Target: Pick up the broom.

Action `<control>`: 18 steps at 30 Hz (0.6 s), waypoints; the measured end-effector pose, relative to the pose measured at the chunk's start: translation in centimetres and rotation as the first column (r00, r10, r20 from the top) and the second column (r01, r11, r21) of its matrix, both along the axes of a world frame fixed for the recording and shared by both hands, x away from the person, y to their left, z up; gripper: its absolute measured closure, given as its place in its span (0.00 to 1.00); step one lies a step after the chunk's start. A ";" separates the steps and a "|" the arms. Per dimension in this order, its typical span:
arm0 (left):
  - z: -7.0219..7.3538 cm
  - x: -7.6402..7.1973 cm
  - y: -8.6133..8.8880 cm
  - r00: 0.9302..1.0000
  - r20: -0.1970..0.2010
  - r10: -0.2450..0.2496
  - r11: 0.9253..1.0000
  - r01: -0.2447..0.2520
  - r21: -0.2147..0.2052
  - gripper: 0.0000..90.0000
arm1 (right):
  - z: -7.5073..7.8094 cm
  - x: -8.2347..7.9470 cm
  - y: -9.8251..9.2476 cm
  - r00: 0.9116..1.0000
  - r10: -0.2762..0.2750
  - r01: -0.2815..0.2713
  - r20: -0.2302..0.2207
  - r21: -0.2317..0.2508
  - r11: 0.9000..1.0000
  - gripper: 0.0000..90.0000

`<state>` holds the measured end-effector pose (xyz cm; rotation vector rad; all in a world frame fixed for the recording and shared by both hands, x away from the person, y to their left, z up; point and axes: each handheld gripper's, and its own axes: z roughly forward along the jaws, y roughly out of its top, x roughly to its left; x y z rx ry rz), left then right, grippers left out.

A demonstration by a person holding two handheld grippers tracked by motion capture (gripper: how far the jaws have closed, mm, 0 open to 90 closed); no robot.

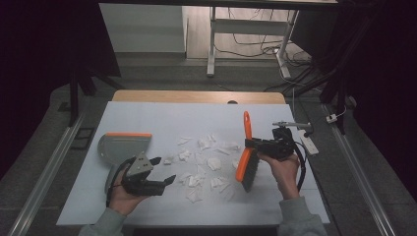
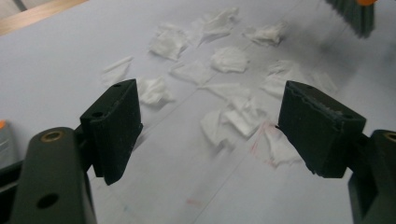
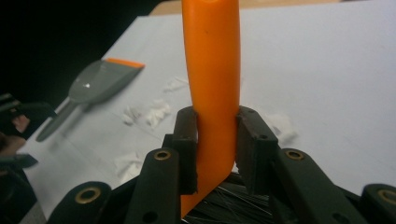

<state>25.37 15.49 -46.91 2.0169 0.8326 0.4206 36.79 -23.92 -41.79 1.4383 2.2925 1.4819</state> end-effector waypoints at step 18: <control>1.1 0.5 -5.2 0.995 0.004 -0.098 0.988 0.098 -0.118 0.27 | -0.5 -0.2 6.1 0.998 -0.007 0.002 0.058 0.091 0.996 0.78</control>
